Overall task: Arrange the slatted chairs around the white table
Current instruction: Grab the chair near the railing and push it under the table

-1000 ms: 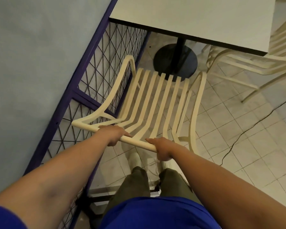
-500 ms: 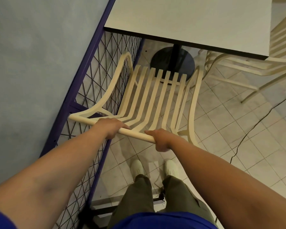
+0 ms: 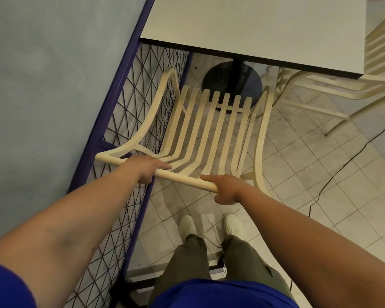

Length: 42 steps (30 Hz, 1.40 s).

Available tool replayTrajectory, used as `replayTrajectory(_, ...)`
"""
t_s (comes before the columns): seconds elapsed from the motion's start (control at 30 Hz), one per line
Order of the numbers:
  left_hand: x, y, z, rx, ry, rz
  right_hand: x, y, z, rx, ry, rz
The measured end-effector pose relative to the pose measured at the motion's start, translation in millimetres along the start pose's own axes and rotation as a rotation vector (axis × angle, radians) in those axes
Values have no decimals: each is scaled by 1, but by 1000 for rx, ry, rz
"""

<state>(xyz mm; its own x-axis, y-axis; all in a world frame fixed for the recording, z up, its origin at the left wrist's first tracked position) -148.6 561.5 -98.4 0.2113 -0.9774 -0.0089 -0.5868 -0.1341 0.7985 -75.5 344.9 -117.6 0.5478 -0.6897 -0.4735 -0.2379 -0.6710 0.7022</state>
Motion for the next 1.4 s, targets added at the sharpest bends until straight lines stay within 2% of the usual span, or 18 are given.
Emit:
replayTrajectory(0.73,20,-14,-12,55,55,-4,31,-3,-16,39,54,18)
replayTrajectory(1.4,7,-17,-15,92,16,17,21,-10,-18,43,51,-1)
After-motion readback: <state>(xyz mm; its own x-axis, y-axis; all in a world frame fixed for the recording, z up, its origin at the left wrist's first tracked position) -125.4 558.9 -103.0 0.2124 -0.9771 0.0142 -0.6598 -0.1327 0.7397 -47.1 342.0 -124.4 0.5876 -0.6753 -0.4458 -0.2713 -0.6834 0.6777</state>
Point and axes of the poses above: each hand's wrist, its own y-axis away from the middle knuckle, its own z-axis out of the palm, x = y × z, the point moved 7 cm from there along -y, towards the middle knuckle, and after that the axes turned 1 degree about x, right-handed, at the moved point
